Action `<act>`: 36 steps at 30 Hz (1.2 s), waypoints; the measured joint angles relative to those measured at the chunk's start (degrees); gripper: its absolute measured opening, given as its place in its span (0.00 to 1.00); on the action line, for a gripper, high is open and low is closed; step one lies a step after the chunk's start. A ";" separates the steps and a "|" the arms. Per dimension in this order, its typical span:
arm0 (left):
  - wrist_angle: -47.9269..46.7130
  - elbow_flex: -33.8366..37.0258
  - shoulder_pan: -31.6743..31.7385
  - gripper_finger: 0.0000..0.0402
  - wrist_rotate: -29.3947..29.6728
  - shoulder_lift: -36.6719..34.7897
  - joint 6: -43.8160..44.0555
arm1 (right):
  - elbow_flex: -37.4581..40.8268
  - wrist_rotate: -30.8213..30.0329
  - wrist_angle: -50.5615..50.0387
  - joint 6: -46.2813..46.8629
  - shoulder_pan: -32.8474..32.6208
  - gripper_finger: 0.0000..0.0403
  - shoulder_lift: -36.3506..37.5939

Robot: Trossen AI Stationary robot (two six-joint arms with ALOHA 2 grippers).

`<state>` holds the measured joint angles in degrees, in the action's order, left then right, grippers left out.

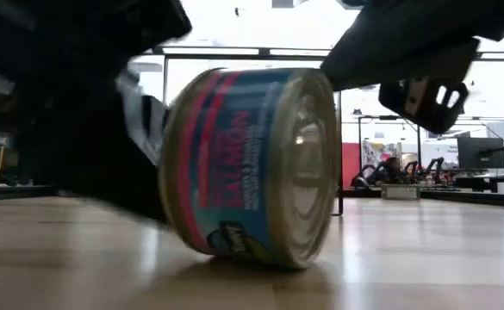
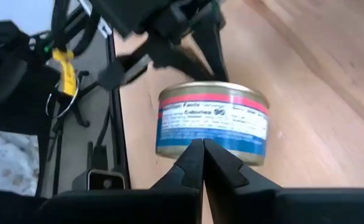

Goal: Stack canned seafood by type on shelf
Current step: Stack the pink and blue tuna cans on top of the pink and blue tuna can

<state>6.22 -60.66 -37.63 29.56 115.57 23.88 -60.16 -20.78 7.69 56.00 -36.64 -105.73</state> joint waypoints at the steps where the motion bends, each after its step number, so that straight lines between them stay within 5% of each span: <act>1: -0.12 -0.04 0.00 0.00 0.07 -0.05 0.41 | 0.00 -0.28 0.26 -0.04 0.13 0.00 -0.02; 11: -3.54 -0.35 -0.67 0.00 0.78 -0.50 2.62 | -1.77 0.18 -6.92 -2.02 0.76 0.00 1.36; 18: -3.89 -0.33 -3.20 0.00 1.04 -0.48 1.54 | -2.54 9.45 -7.93 0.42 -0.27 0.00 1.38; 28: -2.33 -0.35 1.53 0.00 2.53 -0.50 -2.96 | -2.54 7.70 -5.92 1.09 -1.25 0.00 0.35; 36: 3.64 -0.35 6.44 0.00 -4.30 -0.57 -9.31 | -2.54 6.28 -4.38 4.29 -1.12 0.00 -2.24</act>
<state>9.86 -61.01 -31.19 25.26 115.00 14.57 -62.70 -14.50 3.31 60.30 -37.76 -107.97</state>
